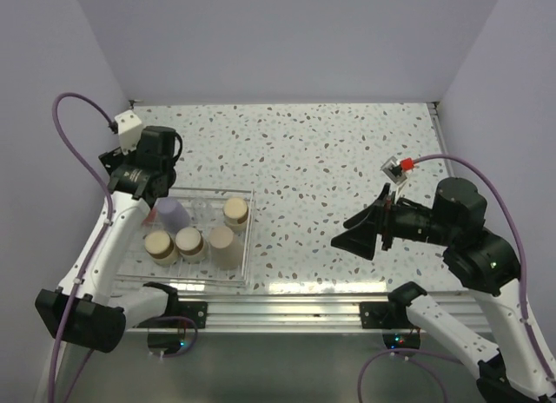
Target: Load the cups into the dish rack
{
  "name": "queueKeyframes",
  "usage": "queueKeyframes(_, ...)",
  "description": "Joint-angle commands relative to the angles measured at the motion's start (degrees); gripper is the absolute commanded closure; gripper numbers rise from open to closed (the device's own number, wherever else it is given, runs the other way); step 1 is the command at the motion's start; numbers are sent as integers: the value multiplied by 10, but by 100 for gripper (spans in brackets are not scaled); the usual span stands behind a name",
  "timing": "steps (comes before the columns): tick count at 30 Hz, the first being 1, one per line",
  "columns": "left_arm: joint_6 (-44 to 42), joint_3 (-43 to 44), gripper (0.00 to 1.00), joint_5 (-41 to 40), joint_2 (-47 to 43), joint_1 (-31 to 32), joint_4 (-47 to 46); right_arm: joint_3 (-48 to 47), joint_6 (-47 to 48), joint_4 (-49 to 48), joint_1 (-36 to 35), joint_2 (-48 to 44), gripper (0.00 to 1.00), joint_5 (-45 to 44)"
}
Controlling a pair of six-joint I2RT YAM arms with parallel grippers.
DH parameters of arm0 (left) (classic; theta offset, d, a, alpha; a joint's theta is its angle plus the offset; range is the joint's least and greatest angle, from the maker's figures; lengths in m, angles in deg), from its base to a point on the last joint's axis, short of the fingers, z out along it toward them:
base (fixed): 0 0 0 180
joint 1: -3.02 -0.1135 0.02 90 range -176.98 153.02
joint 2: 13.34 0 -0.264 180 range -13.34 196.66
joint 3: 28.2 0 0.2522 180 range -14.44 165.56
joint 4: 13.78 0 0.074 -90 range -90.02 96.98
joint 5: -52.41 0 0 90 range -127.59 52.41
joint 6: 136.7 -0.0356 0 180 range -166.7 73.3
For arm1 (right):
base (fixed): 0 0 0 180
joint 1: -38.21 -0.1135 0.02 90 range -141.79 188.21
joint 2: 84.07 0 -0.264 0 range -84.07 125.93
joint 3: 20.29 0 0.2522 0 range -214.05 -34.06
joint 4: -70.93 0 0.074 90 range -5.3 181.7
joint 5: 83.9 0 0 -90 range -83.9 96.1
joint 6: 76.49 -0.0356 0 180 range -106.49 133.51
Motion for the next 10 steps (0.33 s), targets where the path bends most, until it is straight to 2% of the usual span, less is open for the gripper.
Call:
queueKeyframes(1, 51, 12, 0, 10, -20, -23, 7, -33, 51, 47, -2, 5, 2, 23)
queueKeyframes(5, 38, -19, 0, 13, -33, -28, -15, -50, 69, 69, -25, 2, 2, -3)
queueKeyframes(10, -2, -57, 0, 31, -61, -32, -96, -38, 69, 82, -52, -12, 2, -36)
